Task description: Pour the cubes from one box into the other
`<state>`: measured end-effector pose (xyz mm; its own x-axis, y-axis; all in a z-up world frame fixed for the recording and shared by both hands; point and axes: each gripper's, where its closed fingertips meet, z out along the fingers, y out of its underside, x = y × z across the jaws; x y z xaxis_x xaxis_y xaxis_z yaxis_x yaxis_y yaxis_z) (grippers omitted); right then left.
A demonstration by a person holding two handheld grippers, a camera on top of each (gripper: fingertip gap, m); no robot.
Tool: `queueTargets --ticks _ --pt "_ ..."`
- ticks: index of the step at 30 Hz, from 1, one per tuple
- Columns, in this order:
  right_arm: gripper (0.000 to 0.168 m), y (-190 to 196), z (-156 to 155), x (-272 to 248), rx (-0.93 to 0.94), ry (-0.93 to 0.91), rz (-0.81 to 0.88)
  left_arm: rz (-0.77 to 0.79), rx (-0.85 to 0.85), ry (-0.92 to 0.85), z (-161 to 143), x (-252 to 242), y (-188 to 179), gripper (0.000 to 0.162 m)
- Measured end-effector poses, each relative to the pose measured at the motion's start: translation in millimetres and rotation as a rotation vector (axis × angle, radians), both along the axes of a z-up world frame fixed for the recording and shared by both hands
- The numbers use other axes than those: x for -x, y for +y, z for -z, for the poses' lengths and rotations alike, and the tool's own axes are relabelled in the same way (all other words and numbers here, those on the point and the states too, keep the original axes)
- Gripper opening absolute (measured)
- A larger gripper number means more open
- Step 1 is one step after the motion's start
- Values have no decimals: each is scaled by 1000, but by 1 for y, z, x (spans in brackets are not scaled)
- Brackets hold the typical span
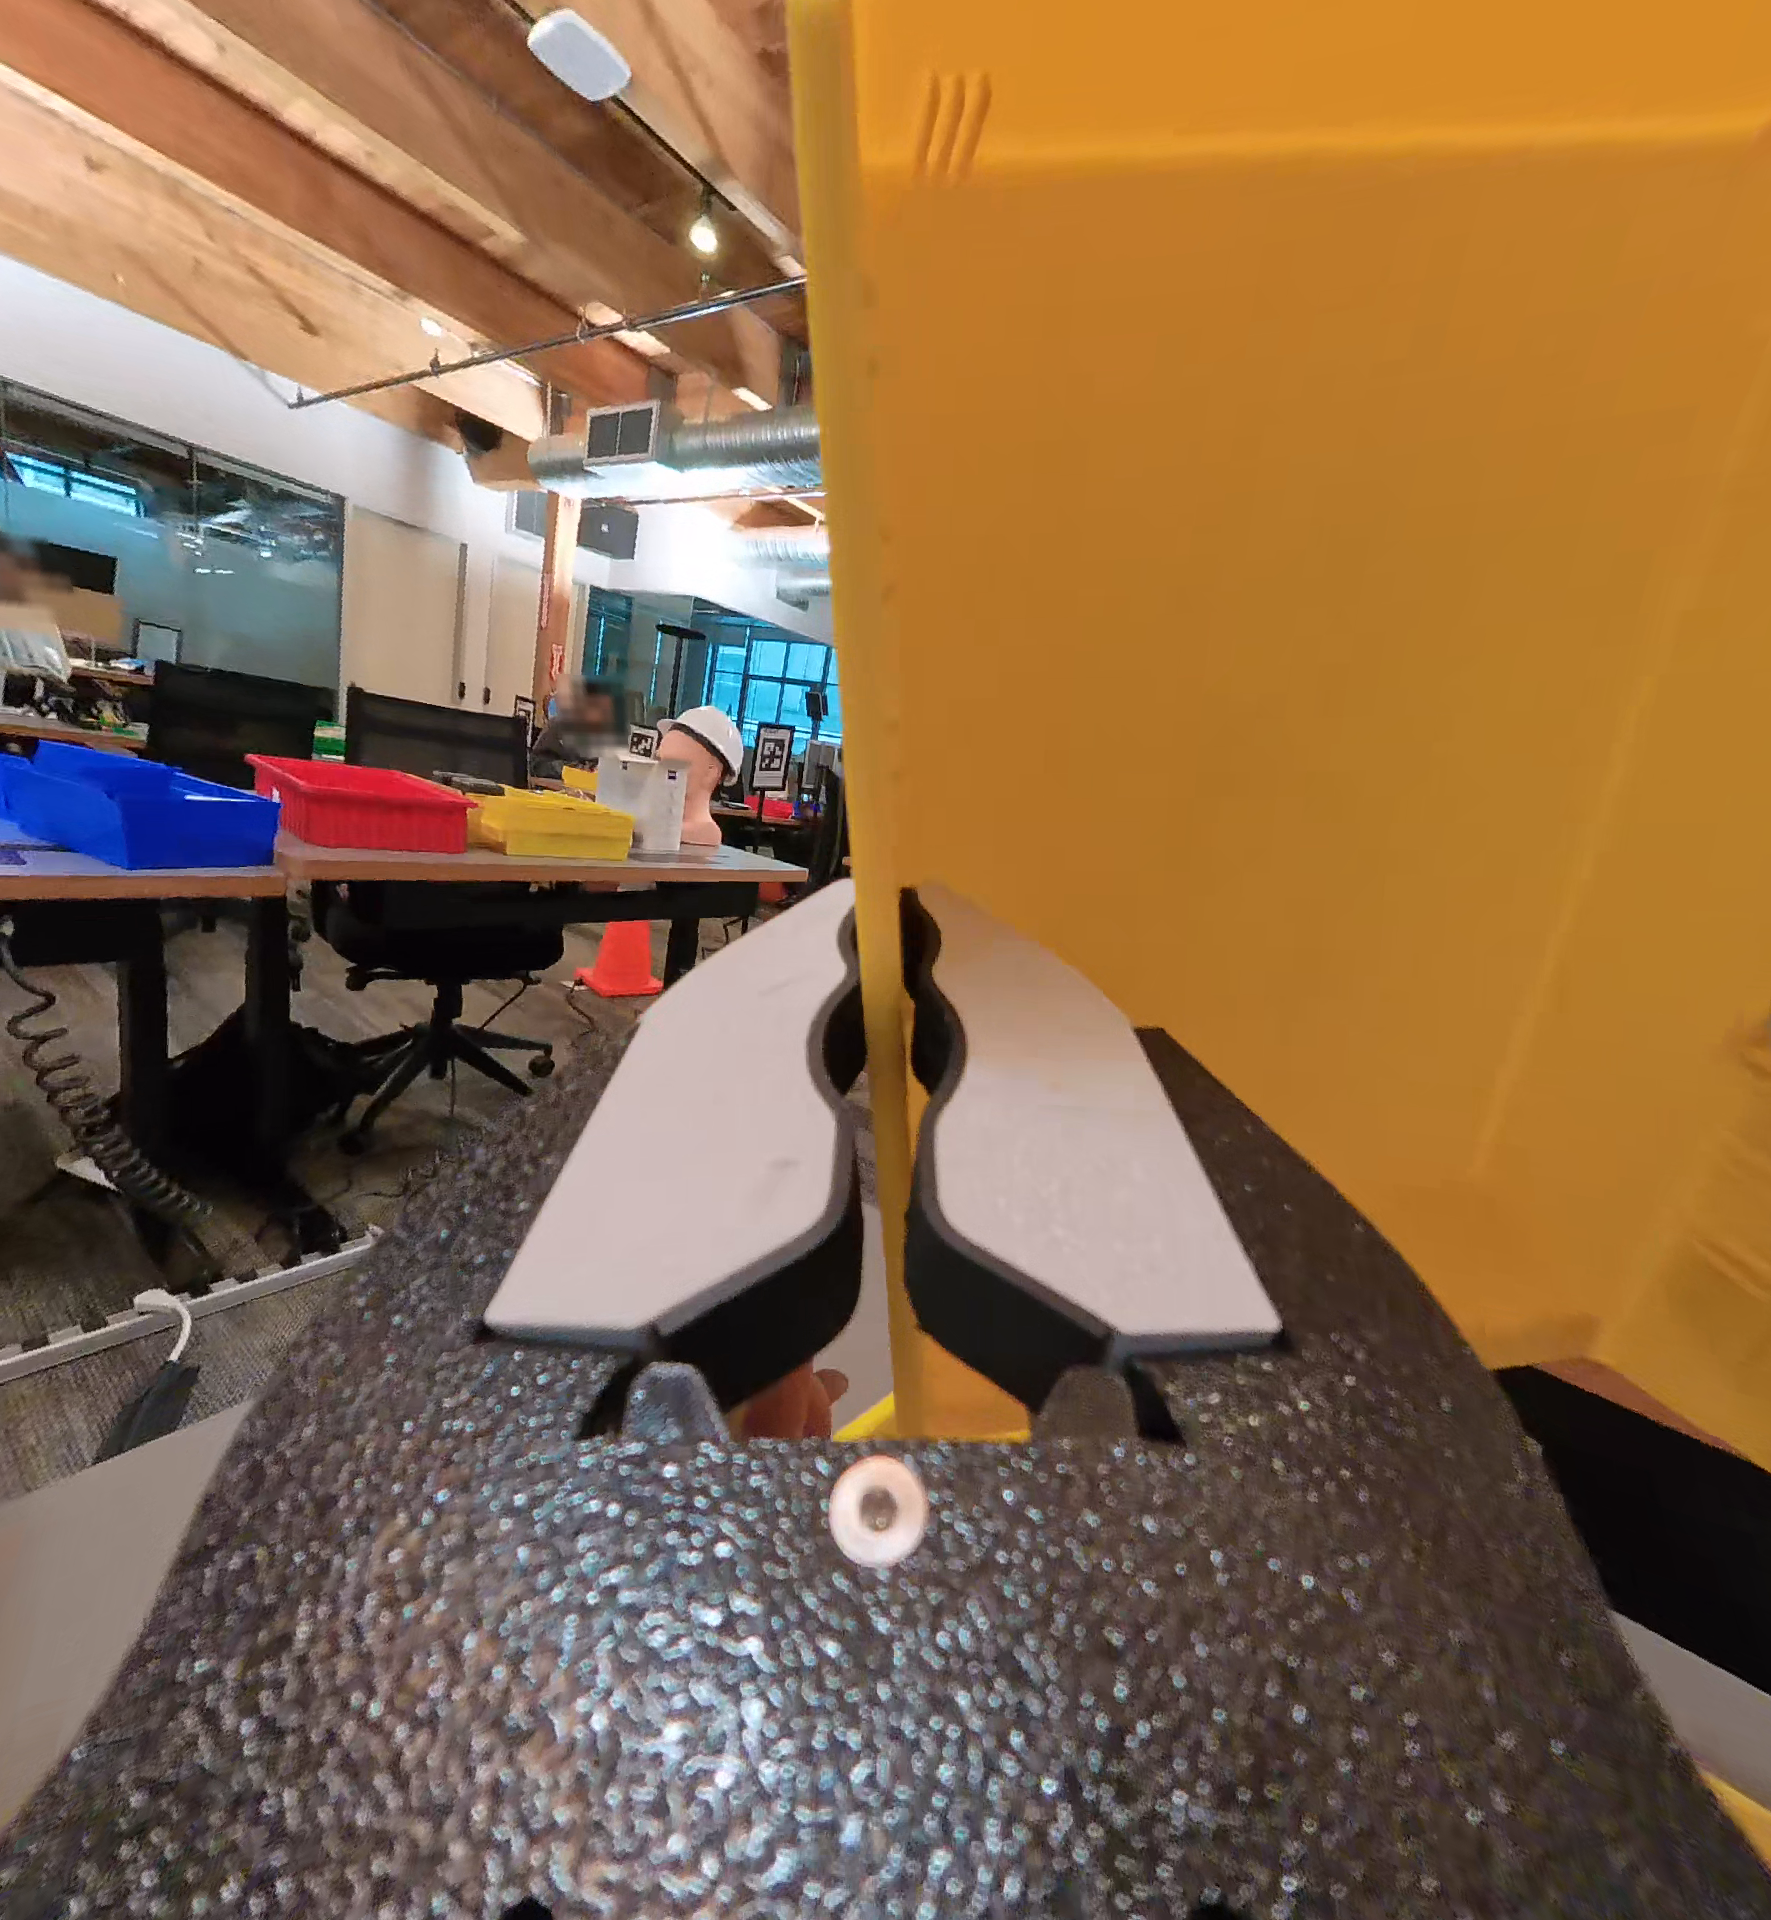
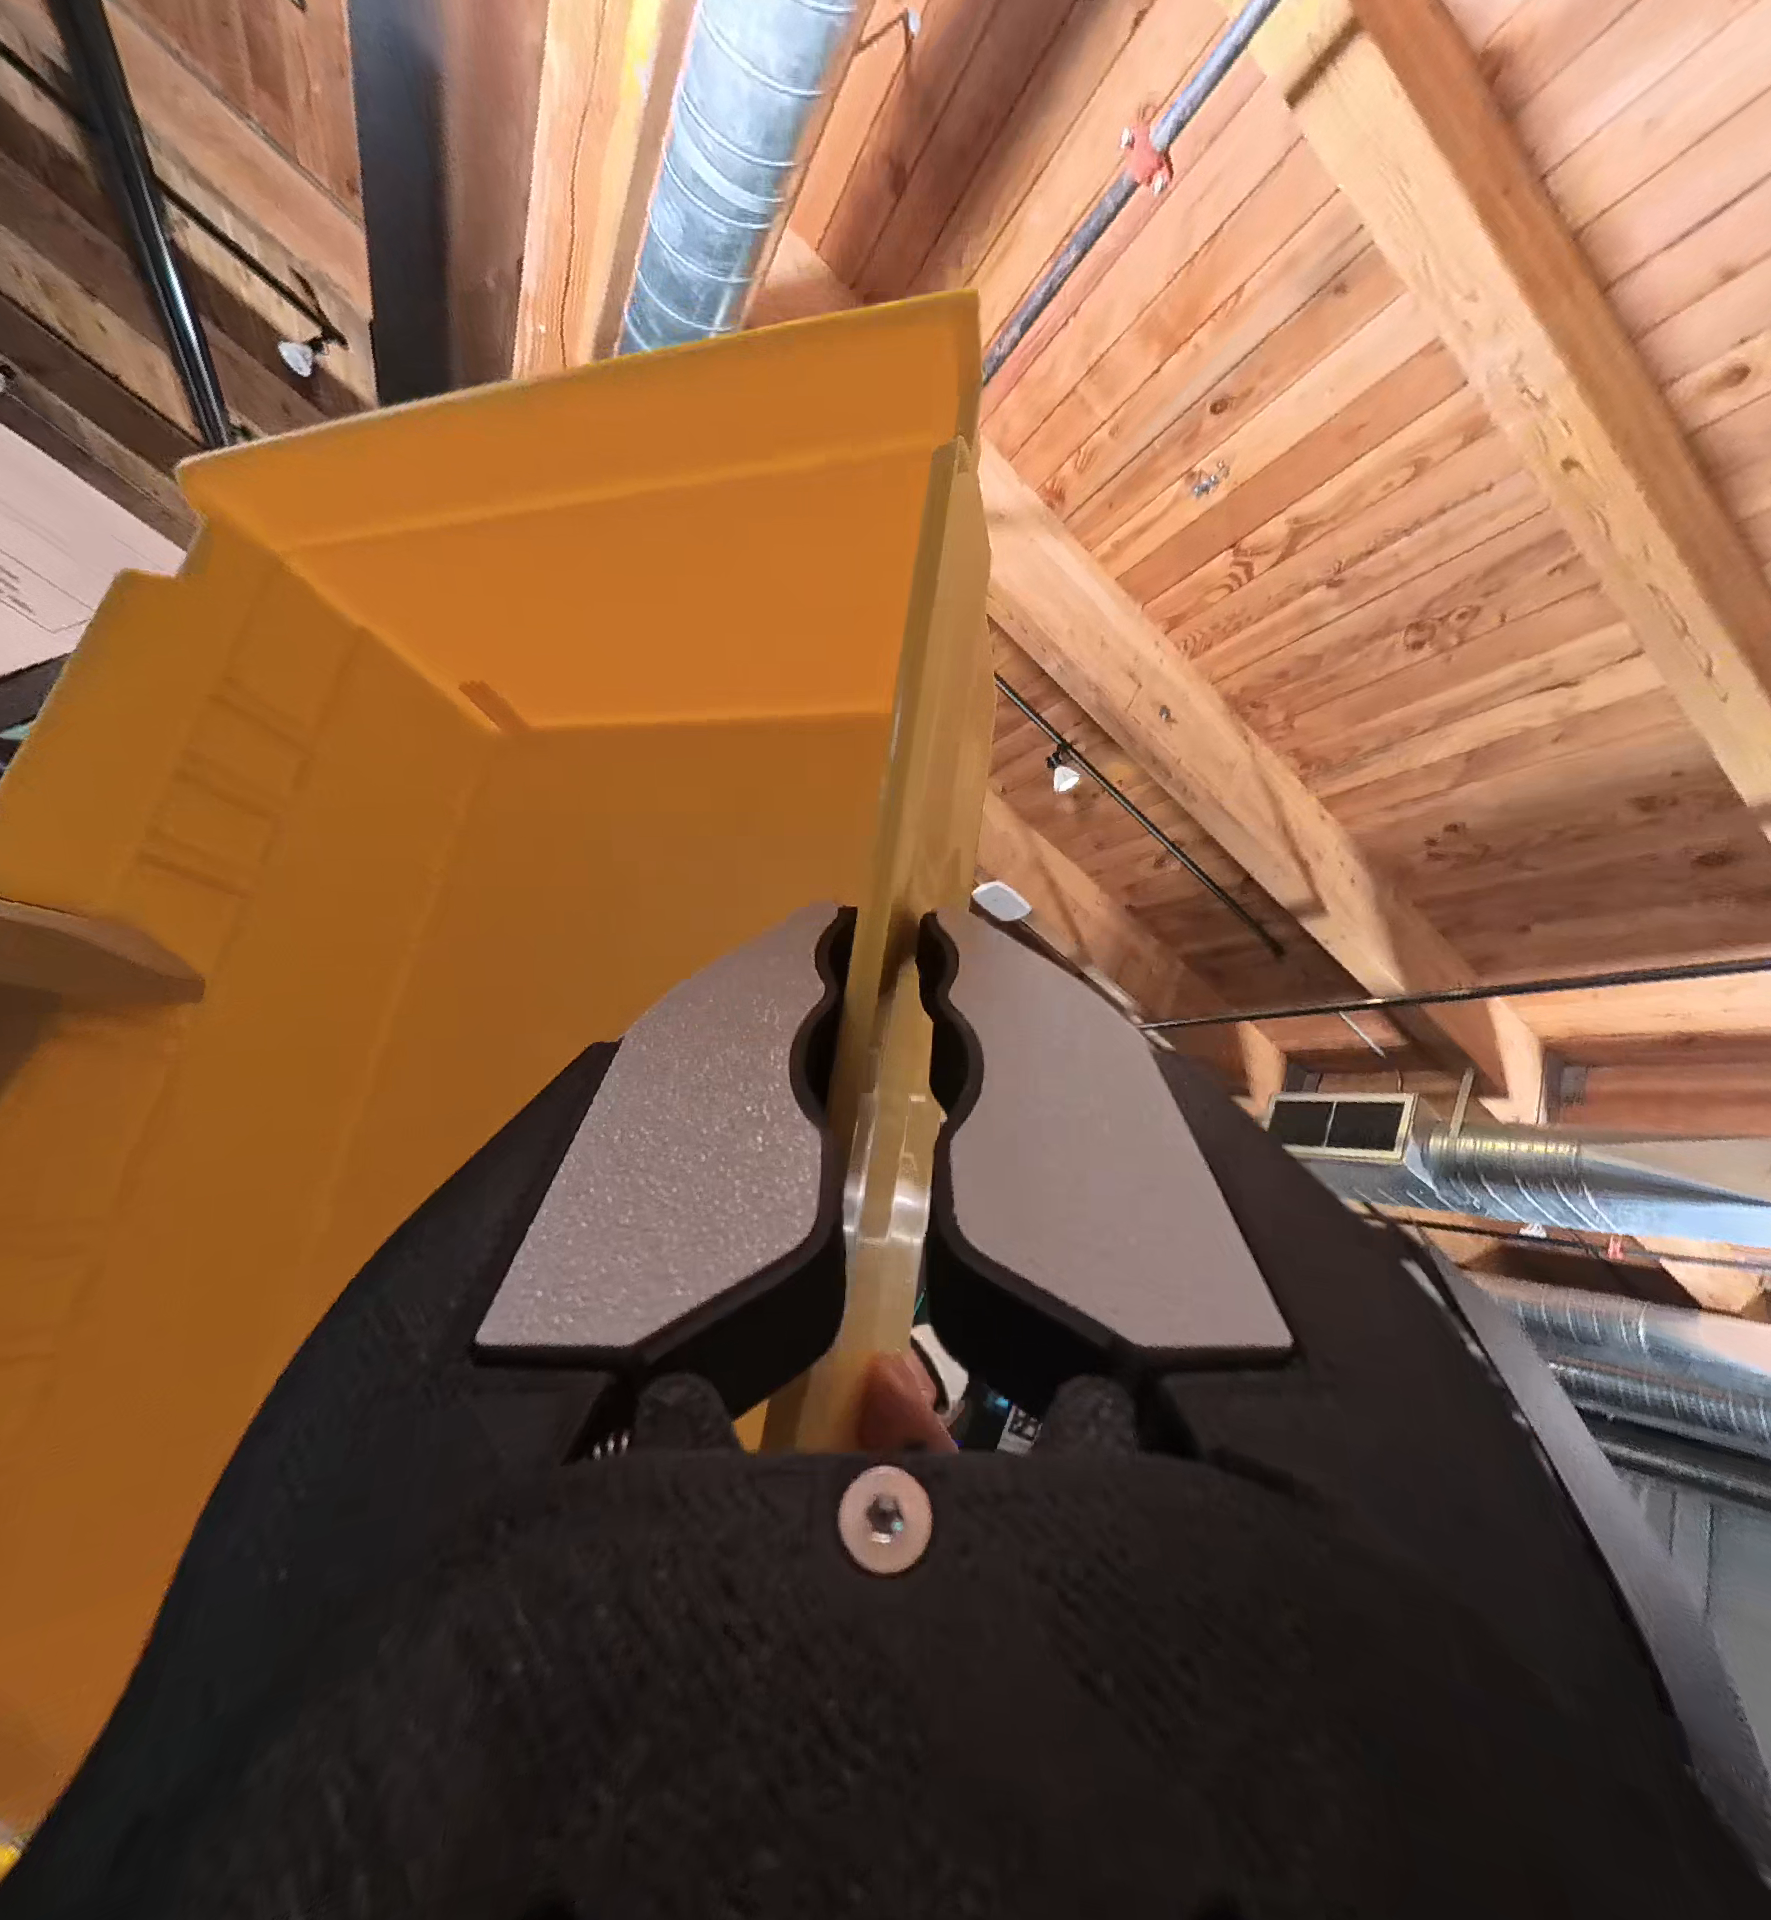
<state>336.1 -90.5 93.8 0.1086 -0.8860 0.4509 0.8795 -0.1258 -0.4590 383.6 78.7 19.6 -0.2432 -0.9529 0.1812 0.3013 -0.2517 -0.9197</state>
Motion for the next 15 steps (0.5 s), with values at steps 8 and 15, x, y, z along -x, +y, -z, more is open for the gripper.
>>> queueTargets --ticks 8,15 --pt "12 -11 1 -2 -50 95 -45 -20 -98 48 -3 10 -6 4" --pt "10 5 -17 28 -82 262 -74 -112 -170 147 -26 65 14 4"
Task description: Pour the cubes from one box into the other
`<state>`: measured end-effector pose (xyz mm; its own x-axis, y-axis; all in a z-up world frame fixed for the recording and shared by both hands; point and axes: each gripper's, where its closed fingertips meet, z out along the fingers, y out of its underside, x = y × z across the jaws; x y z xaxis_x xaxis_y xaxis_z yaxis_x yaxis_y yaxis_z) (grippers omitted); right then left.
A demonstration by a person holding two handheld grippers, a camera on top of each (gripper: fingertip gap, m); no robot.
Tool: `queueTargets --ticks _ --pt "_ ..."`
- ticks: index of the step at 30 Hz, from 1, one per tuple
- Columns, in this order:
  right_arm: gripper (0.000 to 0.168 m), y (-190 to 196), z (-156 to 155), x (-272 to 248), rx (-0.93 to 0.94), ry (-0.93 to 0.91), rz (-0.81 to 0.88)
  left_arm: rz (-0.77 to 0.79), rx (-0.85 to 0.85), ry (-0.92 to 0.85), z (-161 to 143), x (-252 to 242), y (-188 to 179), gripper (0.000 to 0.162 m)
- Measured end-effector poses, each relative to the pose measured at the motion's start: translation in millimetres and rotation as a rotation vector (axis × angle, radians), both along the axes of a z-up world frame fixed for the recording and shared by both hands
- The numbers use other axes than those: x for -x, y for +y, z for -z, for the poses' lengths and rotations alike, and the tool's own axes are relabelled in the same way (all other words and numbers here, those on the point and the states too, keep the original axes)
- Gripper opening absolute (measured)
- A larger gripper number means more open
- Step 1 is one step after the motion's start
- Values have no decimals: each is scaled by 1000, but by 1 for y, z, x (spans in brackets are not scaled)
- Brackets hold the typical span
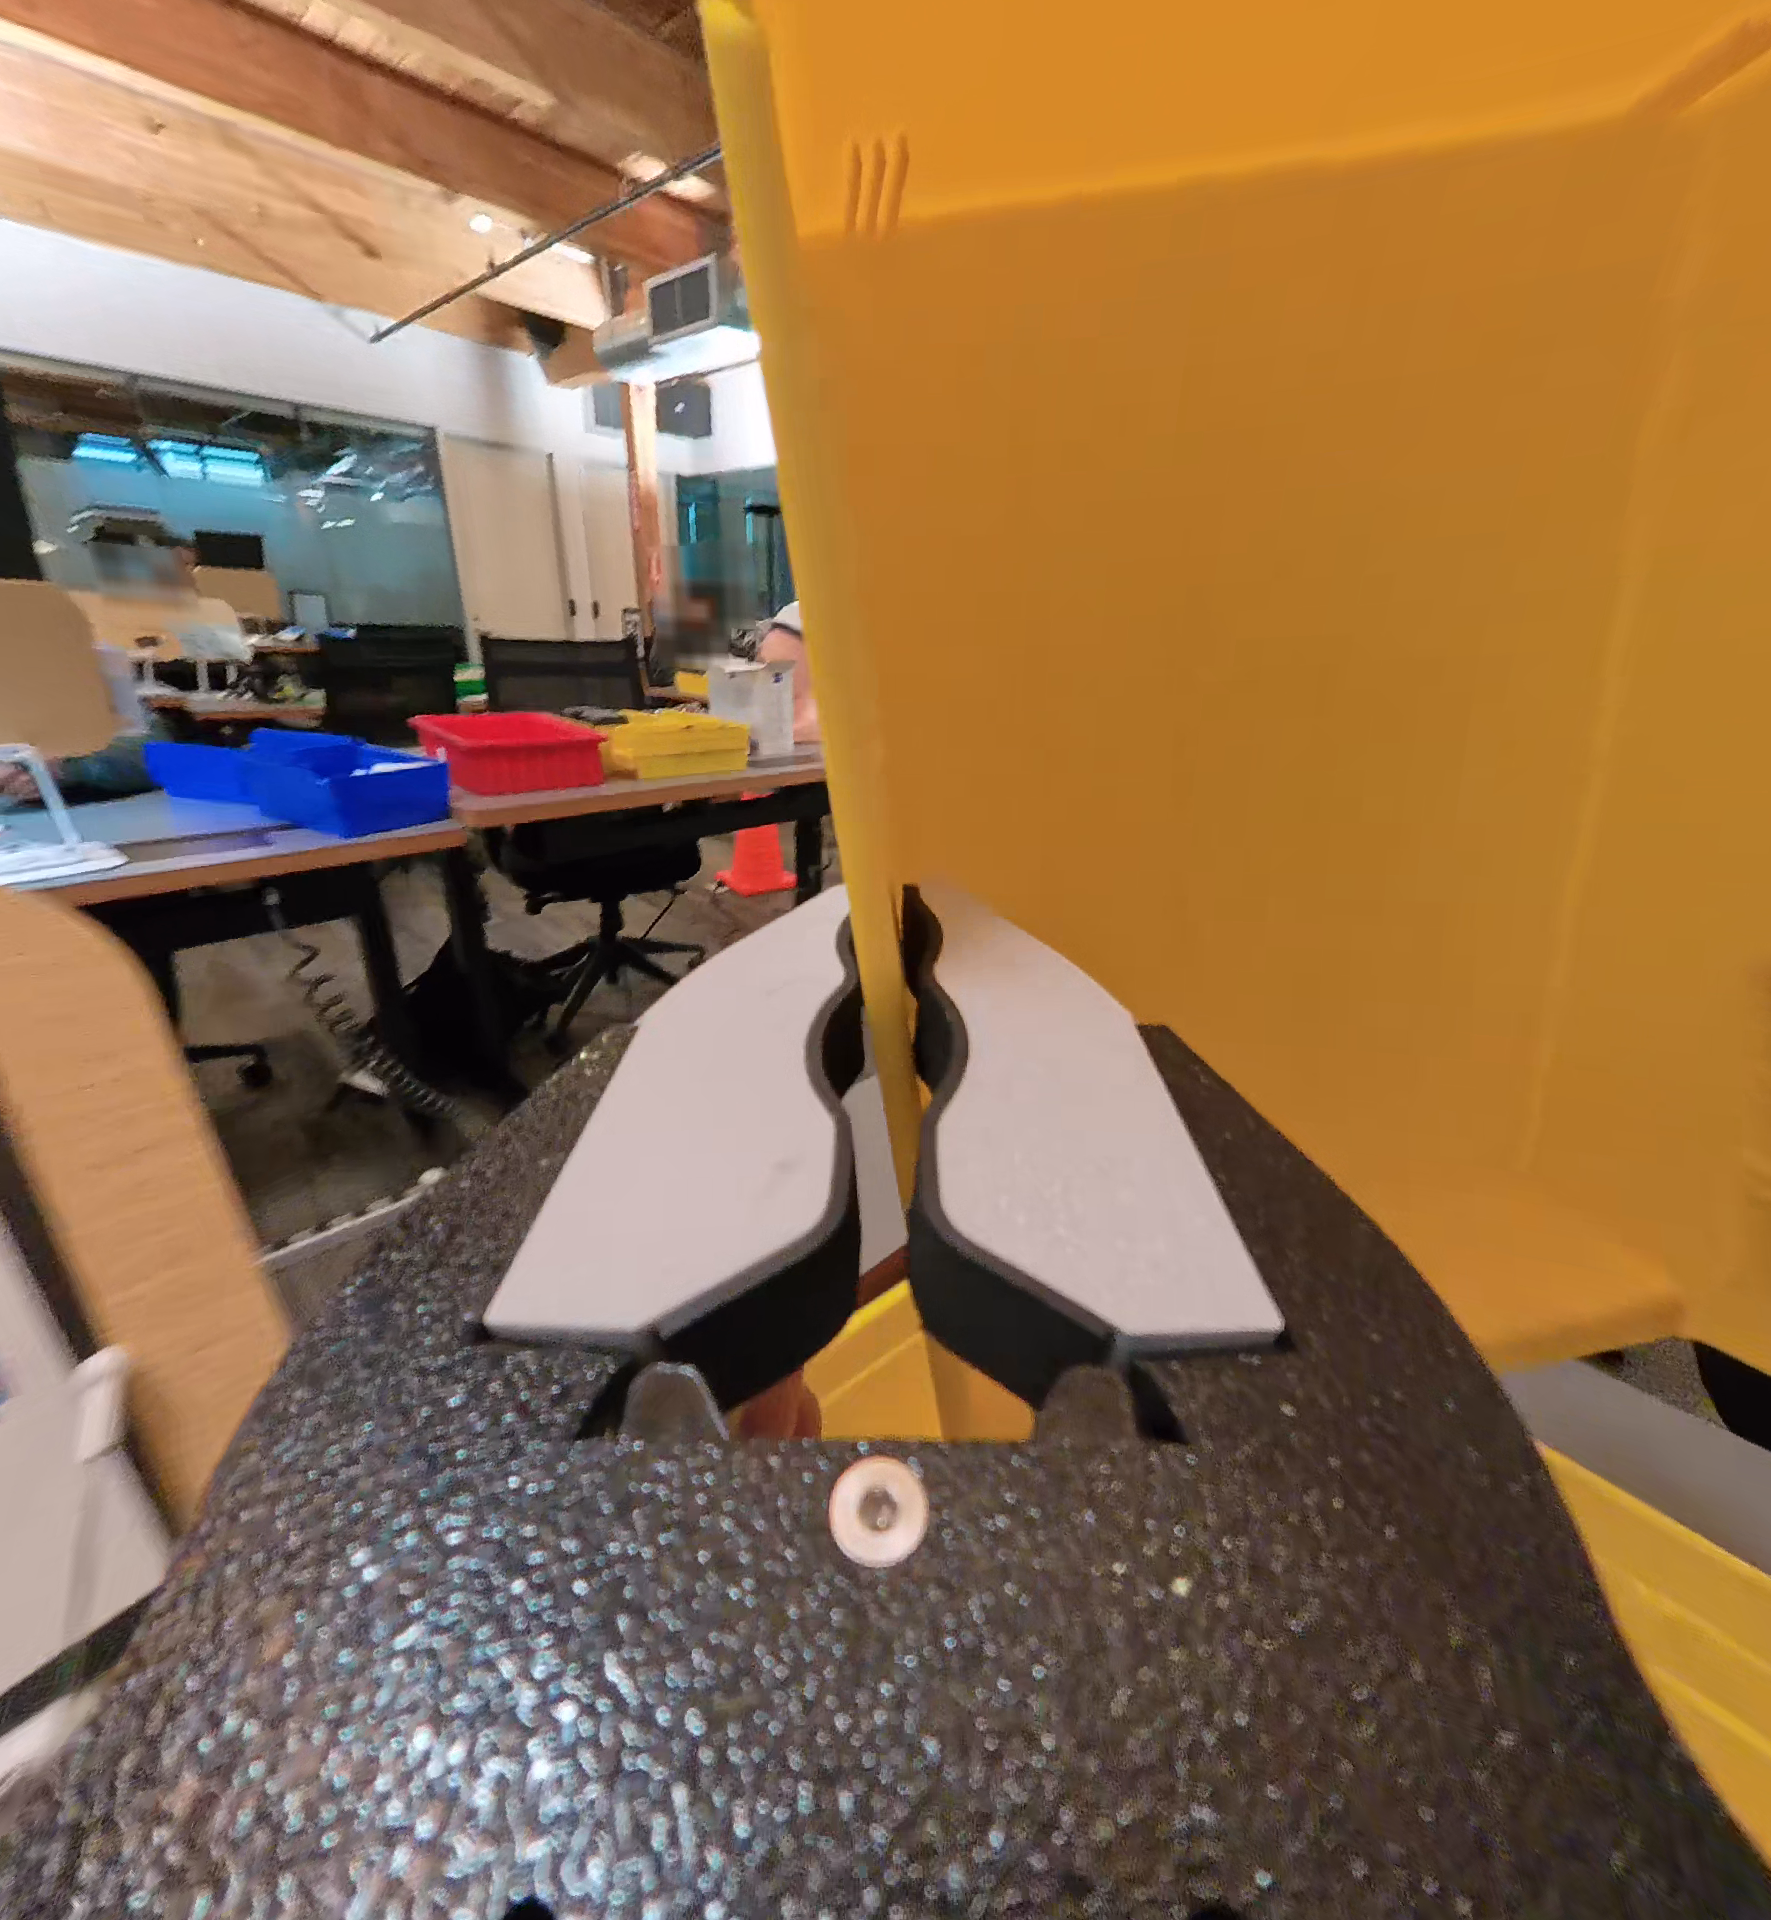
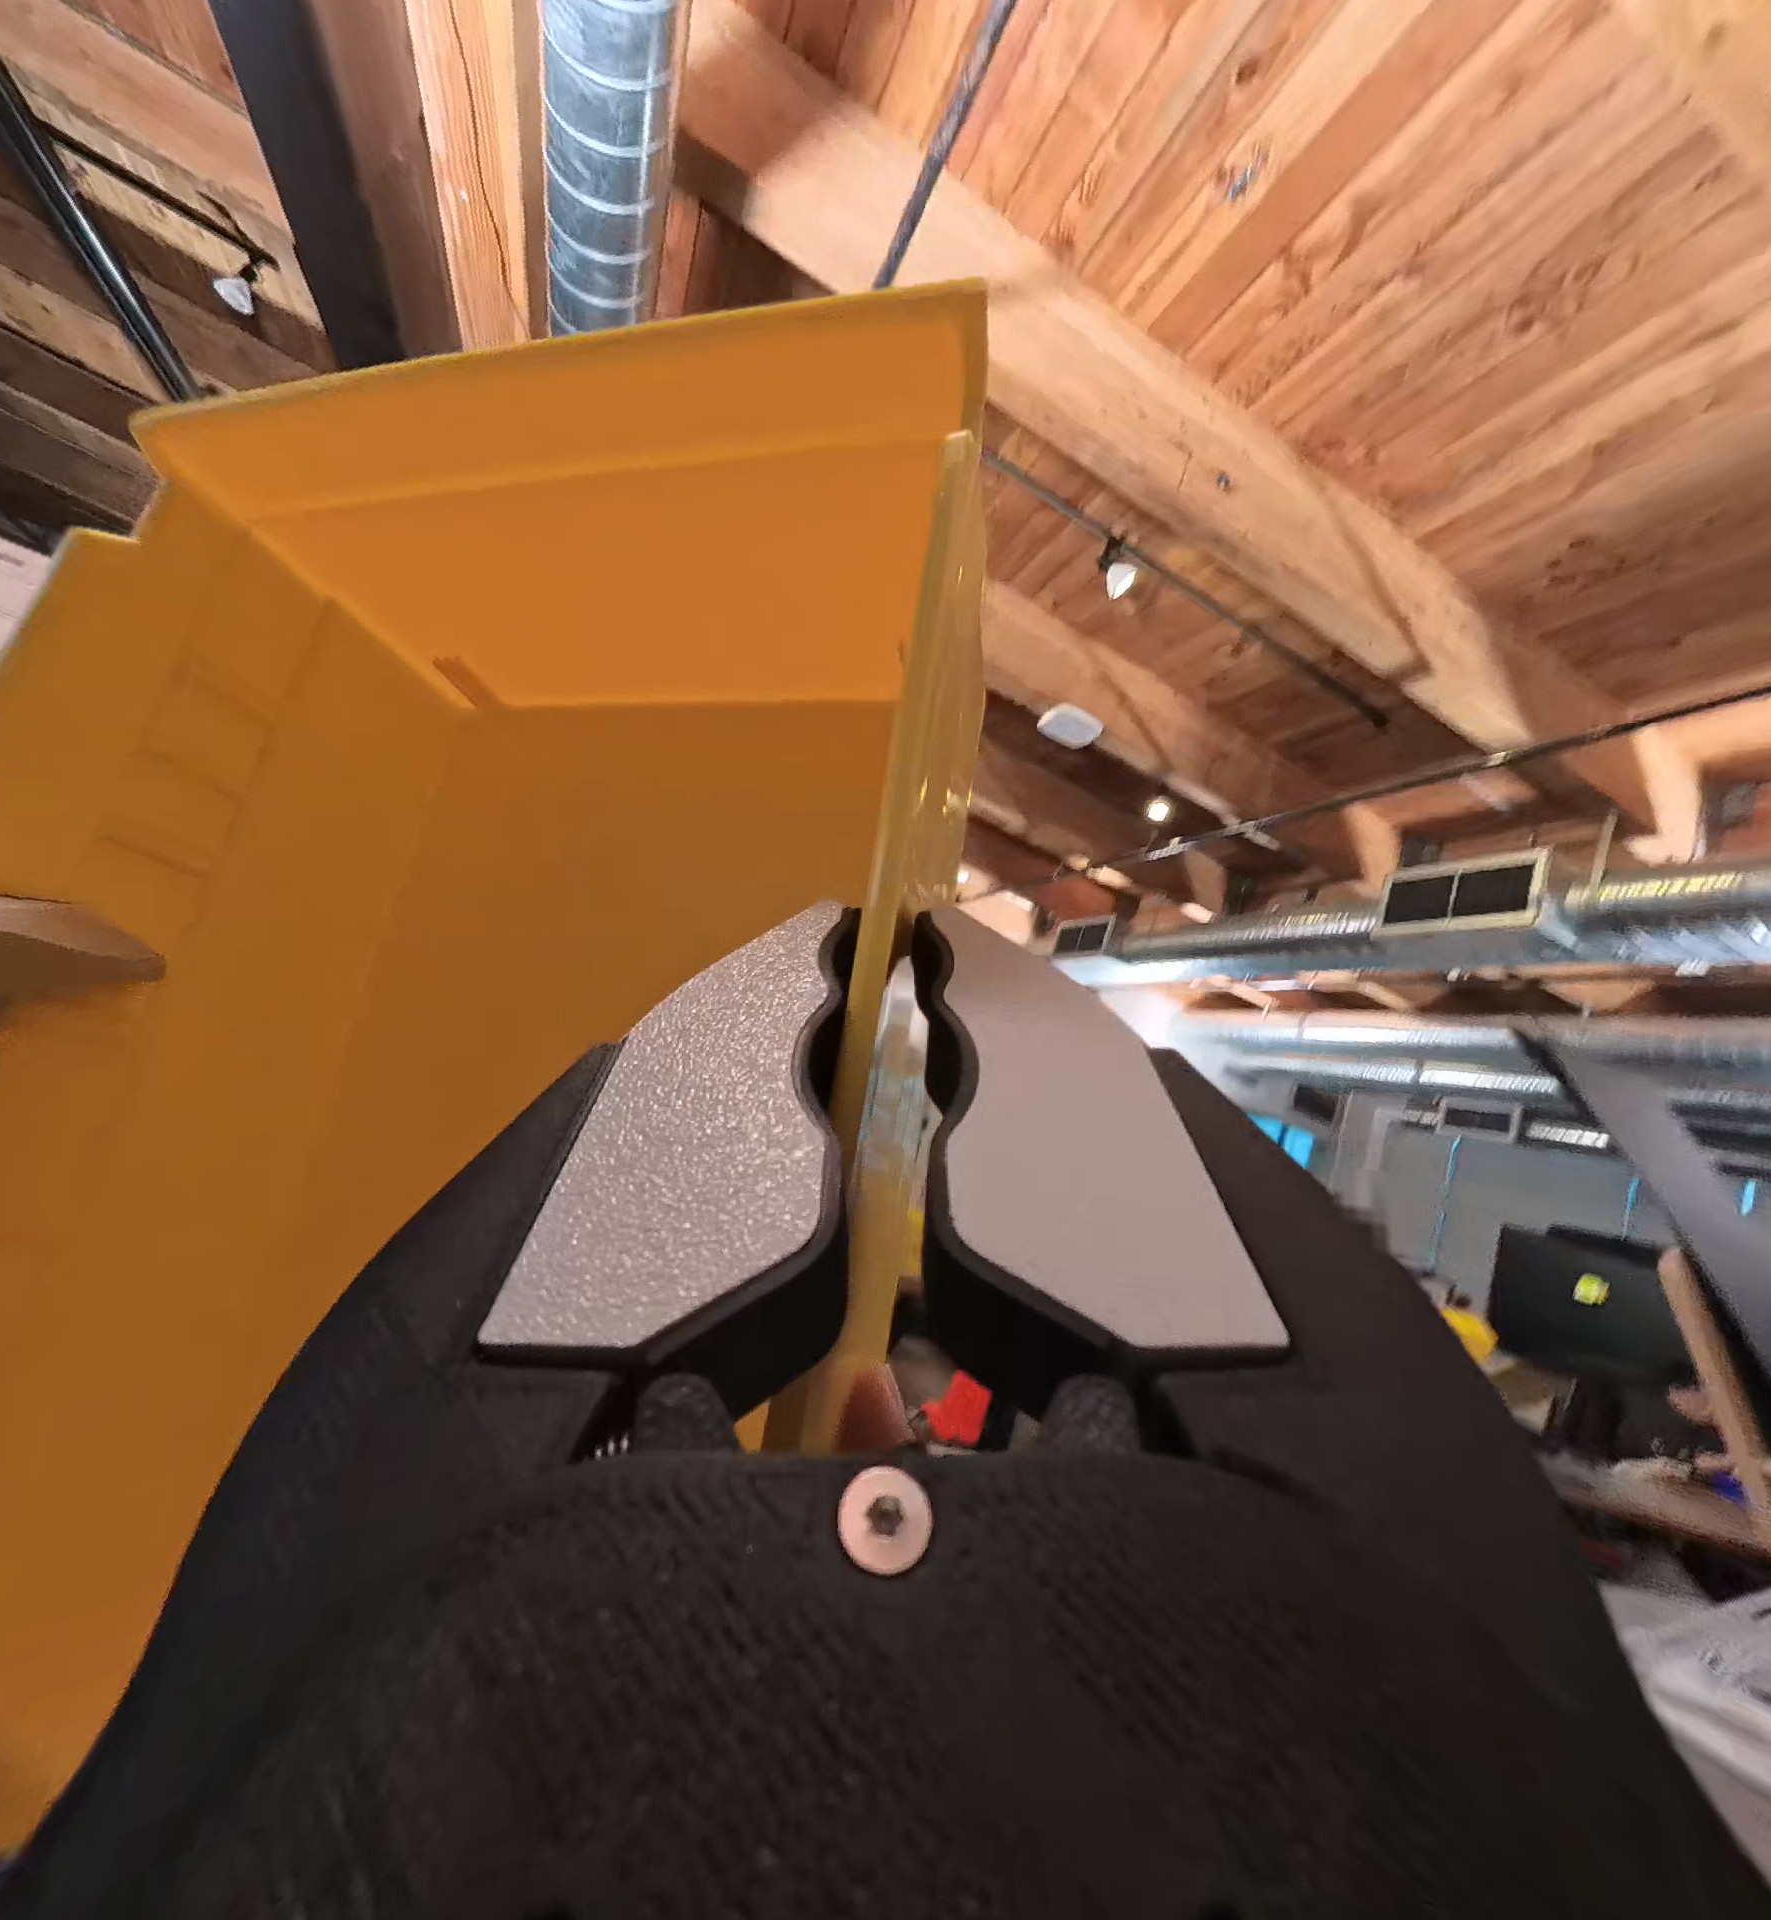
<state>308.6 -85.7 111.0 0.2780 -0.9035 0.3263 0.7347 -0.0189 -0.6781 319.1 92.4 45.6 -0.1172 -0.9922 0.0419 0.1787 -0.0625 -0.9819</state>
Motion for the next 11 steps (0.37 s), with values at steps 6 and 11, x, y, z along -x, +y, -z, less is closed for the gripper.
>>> queueTargets --ticks 6,11 --pt "8 57 14 46 3 259 -110 -178 -61 201 3 92 54 4" --pt "7 135 63 91 84 490 -231 -312 -72 387 44 179 118 6"
